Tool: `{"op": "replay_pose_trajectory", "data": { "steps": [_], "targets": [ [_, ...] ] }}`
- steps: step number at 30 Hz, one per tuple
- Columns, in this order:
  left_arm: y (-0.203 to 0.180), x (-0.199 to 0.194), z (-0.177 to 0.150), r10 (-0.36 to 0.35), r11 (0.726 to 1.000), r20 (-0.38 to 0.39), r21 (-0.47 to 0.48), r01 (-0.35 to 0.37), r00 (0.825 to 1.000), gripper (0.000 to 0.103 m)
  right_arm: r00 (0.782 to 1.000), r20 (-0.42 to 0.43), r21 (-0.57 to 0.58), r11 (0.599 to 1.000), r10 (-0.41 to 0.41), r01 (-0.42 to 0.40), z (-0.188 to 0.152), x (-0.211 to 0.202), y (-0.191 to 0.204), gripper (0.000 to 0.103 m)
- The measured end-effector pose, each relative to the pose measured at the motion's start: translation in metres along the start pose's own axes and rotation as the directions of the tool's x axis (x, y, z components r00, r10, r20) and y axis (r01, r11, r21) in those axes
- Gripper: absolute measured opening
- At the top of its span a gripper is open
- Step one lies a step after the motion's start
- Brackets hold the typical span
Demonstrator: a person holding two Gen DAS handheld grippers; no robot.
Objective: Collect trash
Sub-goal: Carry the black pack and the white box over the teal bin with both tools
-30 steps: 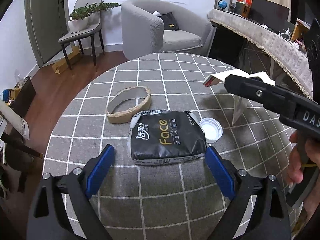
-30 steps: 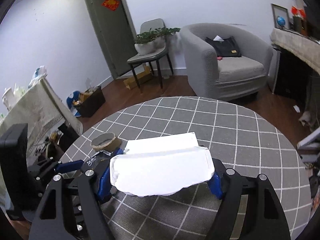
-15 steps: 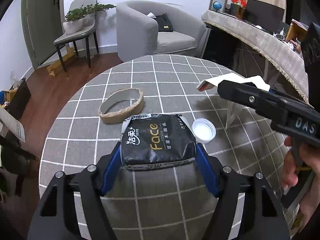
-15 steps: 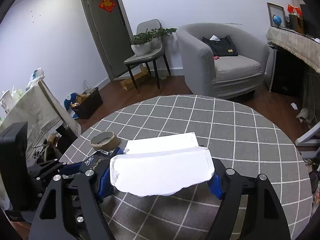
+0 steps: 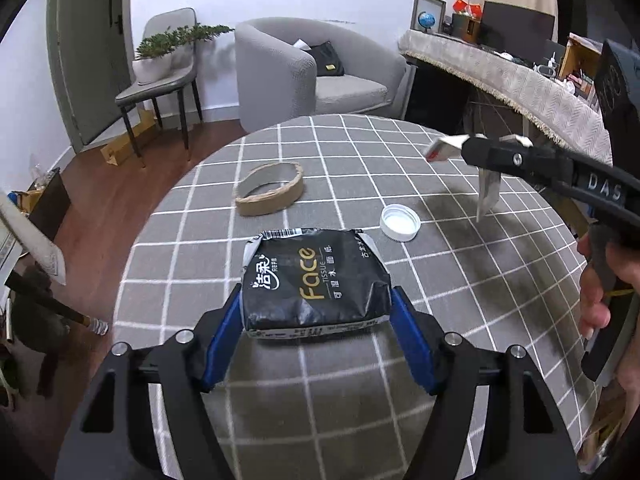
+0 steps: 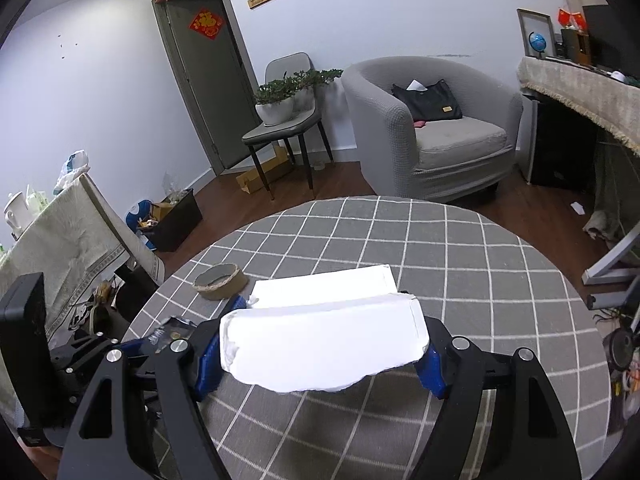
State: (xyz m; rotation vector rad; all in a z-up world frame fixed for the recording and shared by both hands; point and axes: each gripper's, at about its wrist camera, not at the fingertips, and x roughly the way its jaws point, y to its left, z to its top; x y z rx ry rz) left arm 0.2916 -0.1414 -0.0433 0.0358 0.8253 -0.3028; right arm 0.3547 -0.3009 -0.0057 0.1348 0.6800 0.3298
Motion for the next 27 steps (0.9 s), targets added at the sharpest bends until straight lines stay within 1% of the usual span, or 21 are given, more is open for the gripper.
{"op": "replay_pose_trajectory", "data": {
  "steps": [3,7,11,16,20,23,27],
  "targets": [
    [0.01,-0.015,-0.004,-0.006,1.0,0.022,-0.029,0.007,1.0,0.073,1.0,0.011,0.002,1.0,0.002,-0.002,-0.005,-0.008,0.004,0.077],
    [0.023,-0.028,-0.01,0.026,0.999,0.04,-0.032,-0.025,0.999,0.073,1.0,0.016,0.001,1.0,0.005,-0.005,-0.01,-0.014,0.011,0.077],
    [0.032,-0.042,-0.016,0.034,0.999,0.061,-0.021,-0.033,0.998,0.073,0.999,0.034,0.021,0.999,0.027,-0.028,-0.014,-0.02,0.02,0.077],
    [0.046,-0.049,-0.018,0.035,0.999,0.076,-0.032,-0.033,0.996,0.073,0.996,0.068,0.025,0.998,0.053,-0.054,-0.014,-0.026,0.043,0.077],
    [0.055,-0.054,-0.023,0.044,0.999,0.095,-0.029,-0.041,0.994,0.073,0.997,0.056,-0.018,0.999,0.052,-0.051,-0.018,-0.022,0.068,0.077],
    [0.069,-0.061,-0.031,0.046,0.998,0.107,-0.052,-0.041,0.993,0.073,0.998,0.038,-0.041,0.998,0.059,-0.057,-0.024,-0.018,0.085,0.077],
    [0.088,-0.07,-0.038,0.074,0.995,0.118,-0.072,-0.065,0.99,0.073,0.997,0.02,-0.07,0.995,0.072,-0.071,-0.03,-0.012,0.105,0.077]
  ]
}}
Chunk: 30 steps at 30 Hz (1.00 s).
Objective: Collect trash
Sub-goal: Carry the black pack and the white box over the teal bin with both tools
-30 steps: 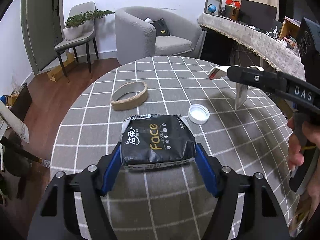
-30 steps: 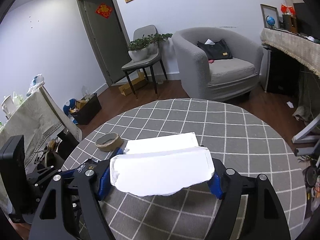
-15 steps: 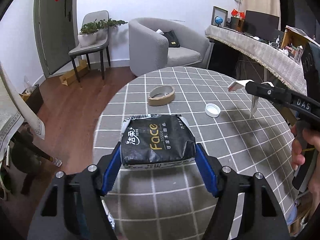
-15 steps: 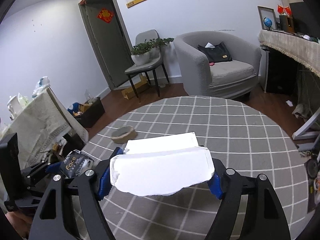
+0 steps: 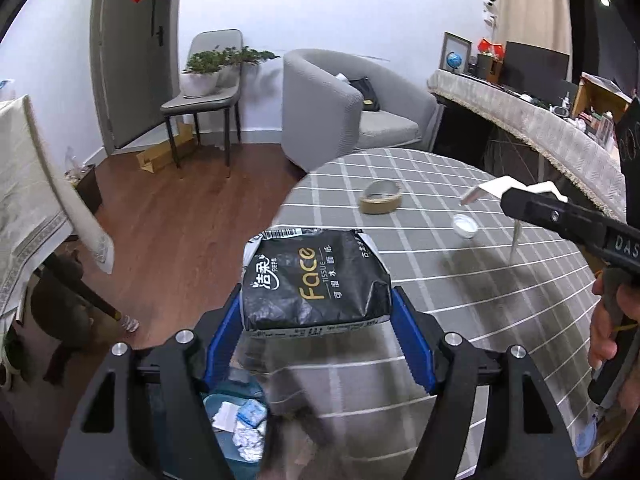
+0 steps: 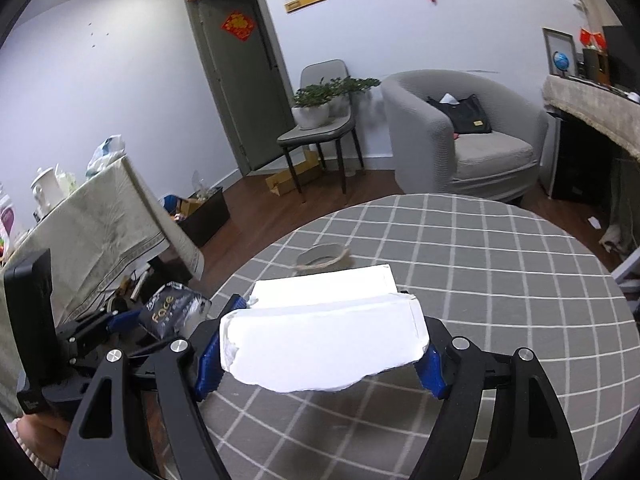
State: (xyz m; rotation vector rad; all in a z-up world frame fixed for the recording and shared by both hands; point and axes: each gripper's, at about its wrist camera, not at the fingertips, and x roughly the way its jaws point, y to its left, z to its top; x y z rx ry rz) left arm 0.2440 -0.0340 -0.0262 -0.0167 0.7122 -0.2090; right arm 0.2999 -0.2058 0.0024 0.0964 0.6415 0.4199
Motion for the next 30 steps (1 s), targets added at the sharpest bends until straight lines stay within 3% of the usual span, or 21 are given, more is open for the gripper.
{"op": "replay_pose_trajectory", "data": {
  "steps": [7,18,25,30],
  "targets": [
    [0.042,-0.002,-0.013,0.055,0.998,-0.02,-0.02,-0.056,0.998,0.073,1.0,-0.003,-0.027,0.999,0.024,-0.024,-0.003,0.014,0.034,0.077],
    [0.11,0.018,-0.047,0.108,0.99,-0.134,-0.072,-0.118,0.985,0.073,0.992,-0.013,-0.056,0.991,0.123,-0.124,0.012,0.049,0.097,0.077],
    [0.142,0.037,-0.072,0.148,0.983,-0.228,-0.074,-0.169,0.962,0.073,0.986,-0.055,-0.078,0.983,0.16,-0.164,0.008,0.074,0.134,0.077],
    [0.166,0.047,-0.089,0.136,0.979,-0.289,-0.111,-0.174,0.948,0.073,0.977,-0.102,-0.072,0.978,0.186,-0.194,0.002,0.096,0.16,0.077]
  ]
}}
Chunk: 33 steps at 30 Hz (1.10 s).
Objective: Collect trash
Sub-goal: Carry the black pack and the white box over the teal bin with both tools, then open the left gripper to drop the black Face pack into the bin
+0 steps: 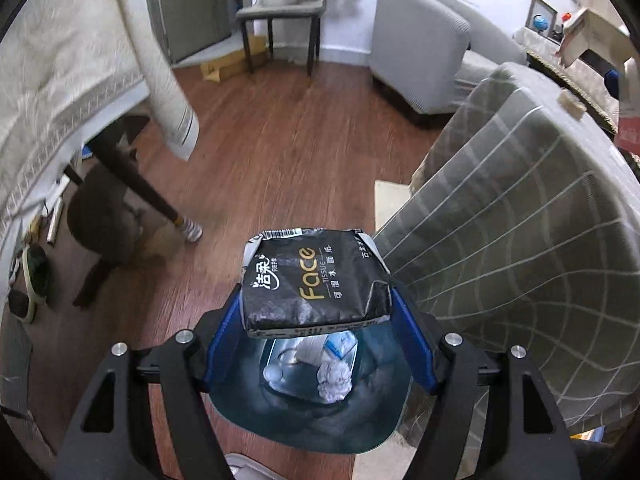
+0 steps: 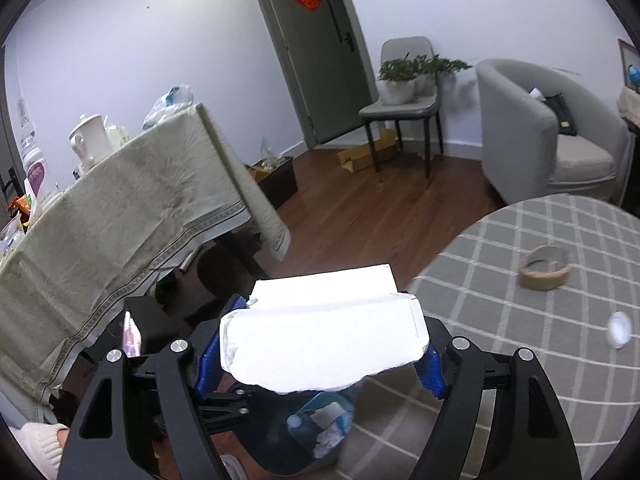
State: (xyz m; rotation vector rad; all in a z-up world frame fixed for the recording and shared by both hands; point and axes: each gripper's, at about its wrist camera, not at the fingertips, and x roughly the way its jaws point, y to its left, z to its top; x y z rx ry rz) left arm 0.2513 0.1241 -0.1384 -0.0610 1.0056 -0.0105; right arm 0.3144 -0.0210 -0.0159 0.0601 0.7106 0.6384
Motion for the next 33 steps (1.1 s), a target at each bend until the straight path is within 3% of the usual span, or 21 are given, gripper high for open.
{"op": "replay_pose_trajectory", "data": {
  "steps": [5,17,20,27,33],
  "targets": [
    [0.02,0.018,-0.014,0.001,1.0,-0.095,-0.005,-0.001,0.996,0.074,0.997,-0.051,0.011,0.998,0.058,-0.057,-0.004,0.028,0.022,0.077],
    [0.057,0.057,-0.05,-0.083,0.995,-0.24,-0.069,0.068,0.967,0.076,0.986,-0.167,-0.003,1.0,0.02,-0.021,-0.017,0.079,0.045,0.077],
    [0.061,0.06,-0.056,-0.093,0.995,-0.251,-0.066,0.079,0.963,0.083,0.981,-0.192,-0.016,1.0,0.014,-0.017,-0.021,0.089,0.049,0.077],
    [0.075,0.042,-0.053,-0.112,0.991,-0.19,-0.09,0.097,0.975,0.085,0.967,-0.255,-0.024,1.0,-0.018,0.012,-0.033,0.116,0.049,0.077],
    [0.091,0.009,-0.04,-0.107,0.989,-0.074,-0.113,0.098,0.991,0.085,0.953,-0.301,-0.03,0.999,-0.041,0.033,-0.044,0.136,0.05,0.077]
  ]
}}
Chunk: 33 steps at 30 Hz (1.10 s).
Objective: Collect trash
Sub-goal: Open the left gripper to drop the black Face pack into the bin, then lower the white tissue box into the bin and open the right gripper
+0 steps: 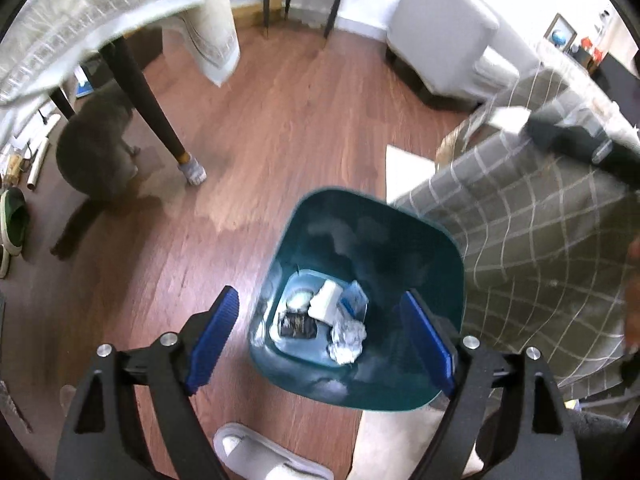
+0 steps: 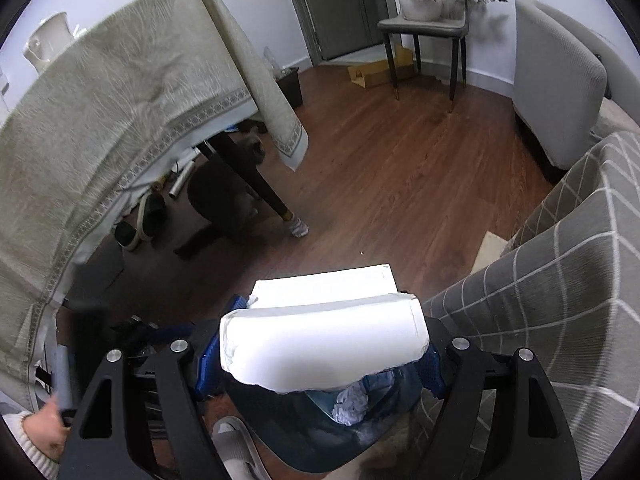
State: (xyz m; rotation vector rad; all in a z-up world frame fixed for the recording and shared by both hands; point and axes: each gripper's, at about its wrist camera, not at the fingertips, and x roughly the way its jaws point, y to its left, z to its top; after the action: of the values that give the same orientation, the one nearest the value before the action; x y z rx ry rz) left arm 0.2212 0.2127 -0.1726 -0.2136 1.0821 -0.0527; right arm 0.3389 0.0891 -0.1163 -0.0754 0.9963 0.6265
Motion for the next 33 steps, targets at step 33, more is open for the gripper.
{"op": "replay_pose_trajectory", "data": {
  "steps": [33],
  "targets": [
    [0.002,-0.126,0.029,-0.011,1.0,0.35,0.0,0.012,0.937,0.056,0.945,-0.309,-0.098,0.992,-0.108,0.081,-0.057,0.135,0.023,0.077]
  ]
}}
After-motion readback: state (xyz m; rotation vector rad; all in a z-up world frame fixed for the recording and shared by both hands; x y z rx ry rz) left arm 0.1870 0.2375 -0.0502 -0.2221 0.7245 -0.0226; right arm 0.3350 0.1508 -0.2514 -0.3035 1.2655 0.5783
